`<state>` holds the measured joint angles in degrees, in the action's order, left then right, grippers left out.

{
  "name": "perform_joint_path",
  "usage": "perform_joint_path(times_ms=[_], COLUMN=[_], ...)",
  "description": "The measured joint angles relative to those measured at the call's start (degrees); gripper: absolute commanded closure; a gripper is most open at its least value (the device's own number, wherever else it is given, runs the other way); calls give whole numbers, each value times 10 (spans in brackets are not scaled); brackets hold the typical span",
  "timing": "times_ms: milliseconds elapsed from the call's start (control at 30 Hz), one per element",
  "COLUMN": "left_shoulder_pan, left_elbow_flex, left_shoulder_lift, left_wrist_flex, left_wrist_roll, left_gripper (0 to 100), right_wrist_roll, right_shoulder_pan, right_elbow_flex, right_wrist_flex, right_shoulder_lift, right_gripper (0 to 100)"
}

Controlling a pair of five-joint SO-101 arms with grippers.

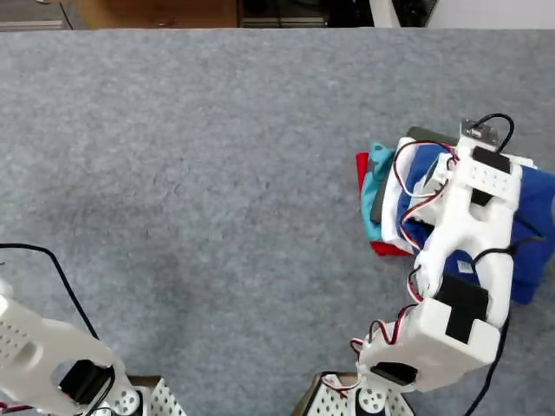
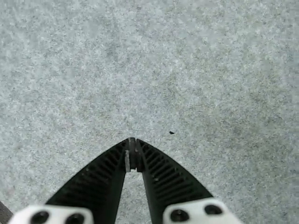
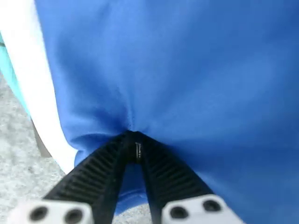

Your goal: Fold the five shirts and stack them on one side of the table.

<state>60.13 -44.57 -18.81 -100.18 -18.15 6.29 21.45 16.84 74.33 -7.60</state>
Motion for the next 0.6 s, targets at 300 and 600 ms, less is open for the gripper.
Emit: perform_joint_path(times_ms=[300, 600], left_shoulder_pan=[0, 0], left_elbow_flex=[0, 0], left_shoulder_lift=[0, 0], left_wrist_flex=[0, 0], left_wrist_roll=[0, 0], left_gripper=[981, 981], right_wrist_roll=[-7, -29], right_shoulder_pan=[13, 66], right_elbow_flex=[-105, -301], right_wrist_flex=[62, 182], right_shoulder_lift=[-8, -8], right_gripper=[980, 980])
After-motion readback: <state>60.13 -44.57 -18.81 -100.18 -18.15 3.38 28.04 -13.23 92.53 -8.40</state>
